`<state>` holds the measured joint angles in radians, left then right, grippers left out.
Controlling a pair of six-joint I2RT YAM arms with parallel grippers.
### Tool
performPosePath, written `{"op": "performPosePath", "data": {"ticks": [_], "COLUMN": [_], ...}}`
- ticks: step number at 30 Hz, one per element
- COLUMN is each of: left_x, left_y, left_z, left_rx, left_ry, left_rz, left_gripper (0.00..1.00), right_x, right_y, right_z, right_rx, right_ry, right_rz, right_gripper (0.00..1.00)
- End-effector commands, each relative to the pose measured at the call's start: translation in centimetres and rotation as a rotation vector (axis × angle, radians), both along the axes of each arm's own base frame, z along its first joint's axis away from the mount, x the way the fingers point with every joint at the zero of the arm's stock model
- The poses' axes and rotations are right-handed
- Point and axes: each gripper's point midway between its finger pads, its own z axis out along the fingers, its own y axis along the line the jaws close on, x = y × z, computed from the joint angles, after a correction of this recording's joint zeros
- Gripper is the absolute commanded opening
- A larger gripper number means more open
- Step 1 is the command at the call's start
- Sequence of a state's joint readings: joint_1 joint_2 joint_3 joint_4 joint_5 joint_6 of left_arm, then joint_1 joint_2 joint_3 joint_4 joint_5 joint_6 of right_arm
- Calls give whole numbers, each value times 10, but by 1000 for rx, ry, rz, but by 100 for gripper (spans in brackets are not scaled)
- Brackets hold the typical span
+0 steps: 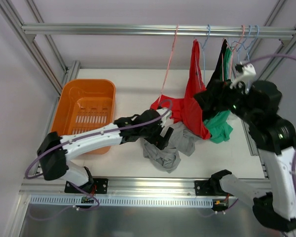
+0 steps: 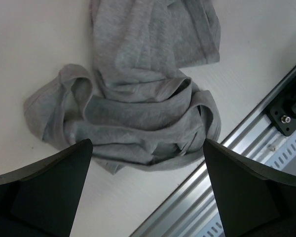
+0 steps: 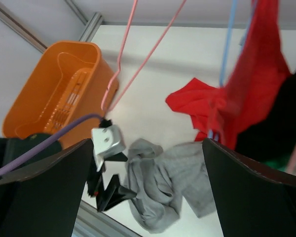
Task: Remove the tank top from the hanger
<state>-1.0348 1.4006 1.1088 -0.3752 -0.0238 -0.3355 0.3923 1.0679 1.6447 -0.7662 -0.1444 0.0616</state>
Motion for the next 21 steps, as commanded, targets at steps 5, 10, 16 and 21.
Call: {"op": "performPosePath", "data": {"ticks": [5, 10, 16, 21], "left_x": [40, 62, 49, 26], "left_y": [-72, -98, -91, -72], "left_z": [-42, -94, -148, -133], "left_rx": [82, 177, 249, 270], "left_ry": [-76, -77, 20, -32], "left_rz": [9, 15, 47, 72], "left_gripper": [99, 99, 86, 0], "right_x": [-90, -134, -164, -170], "right_y": [-38, -24, -35, -41], "right_z": [-28, -26, -7, -2], "right_rx": [-88, -29, -10, -18], "right_ry": [-101, -165, -285, -329], "right_rz": [61, 236, 246, 230], "right_gripper": [100, 99, 100, 99]}}
